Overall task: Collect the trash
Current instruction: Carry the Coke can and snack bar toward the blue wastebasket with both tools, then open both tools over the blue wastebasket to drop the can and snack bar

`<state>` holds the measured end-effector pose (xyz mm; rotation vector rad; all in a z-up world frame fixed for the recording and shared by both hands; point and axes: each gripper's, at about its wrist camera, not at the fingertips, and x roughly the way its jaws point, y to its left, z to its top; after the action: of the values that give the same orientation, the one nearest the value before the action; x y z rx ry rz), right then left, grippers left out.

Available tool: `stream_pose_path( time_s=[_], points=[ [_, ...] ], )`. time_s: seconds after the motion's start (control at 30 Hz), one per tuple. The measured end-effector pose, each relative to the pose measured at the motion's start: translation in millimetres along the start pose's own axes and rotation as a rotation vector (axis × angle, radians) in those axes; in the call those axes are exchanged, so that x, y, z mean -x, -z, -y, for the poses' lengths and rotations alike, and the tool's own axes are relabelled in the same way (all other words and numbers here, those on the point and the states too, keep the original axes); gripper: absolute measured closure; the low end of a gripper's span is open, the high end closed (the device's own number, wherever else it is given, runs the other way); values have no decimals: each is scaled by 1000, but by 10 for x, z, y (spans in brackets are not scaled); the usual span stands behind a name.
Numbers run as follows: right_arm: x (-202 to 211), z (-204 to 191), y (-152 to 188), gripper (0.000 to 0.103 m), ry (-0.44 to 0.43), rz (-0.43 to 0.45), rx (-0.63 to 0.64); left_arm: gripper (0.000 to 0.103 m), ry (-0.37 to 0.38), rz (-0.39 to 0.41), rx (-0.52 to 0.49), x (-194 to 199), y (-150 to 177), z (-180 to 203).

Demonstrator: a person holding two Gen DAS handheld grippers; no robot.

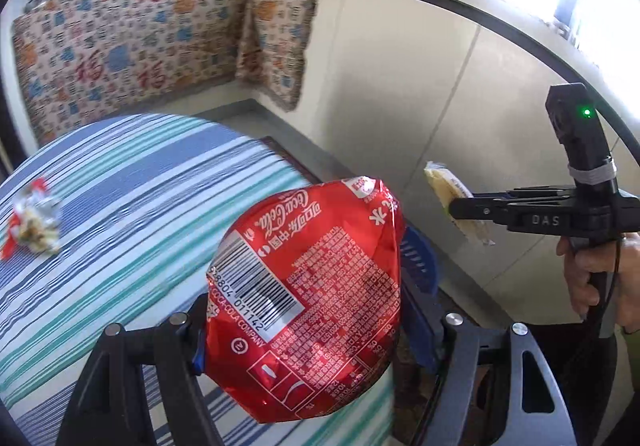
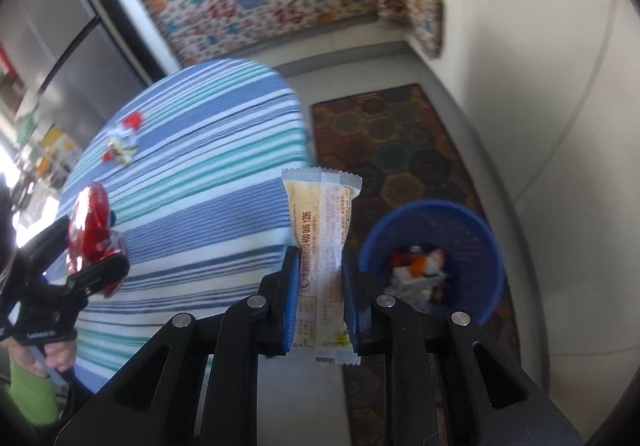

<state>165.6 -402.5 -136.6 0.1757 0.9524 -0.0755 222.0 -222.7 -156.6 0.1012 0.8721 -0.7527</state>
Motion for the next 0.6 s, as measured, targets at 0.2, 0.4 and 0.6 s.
stream_pose_path(
  time_s=[0.2,0.4,0.6],
  points=[
    [-10,633,22,83,64,14,-107,28,64,-41,-55,-575,-297,538],
    [-217,1126,37,83,88,9,-201,27,92,-83,-78,-1200,-442,867],
    [-451,1469,44,83,77,-2,-258,27,86,-134,-94,-1728,-456,1006]
  ],
)
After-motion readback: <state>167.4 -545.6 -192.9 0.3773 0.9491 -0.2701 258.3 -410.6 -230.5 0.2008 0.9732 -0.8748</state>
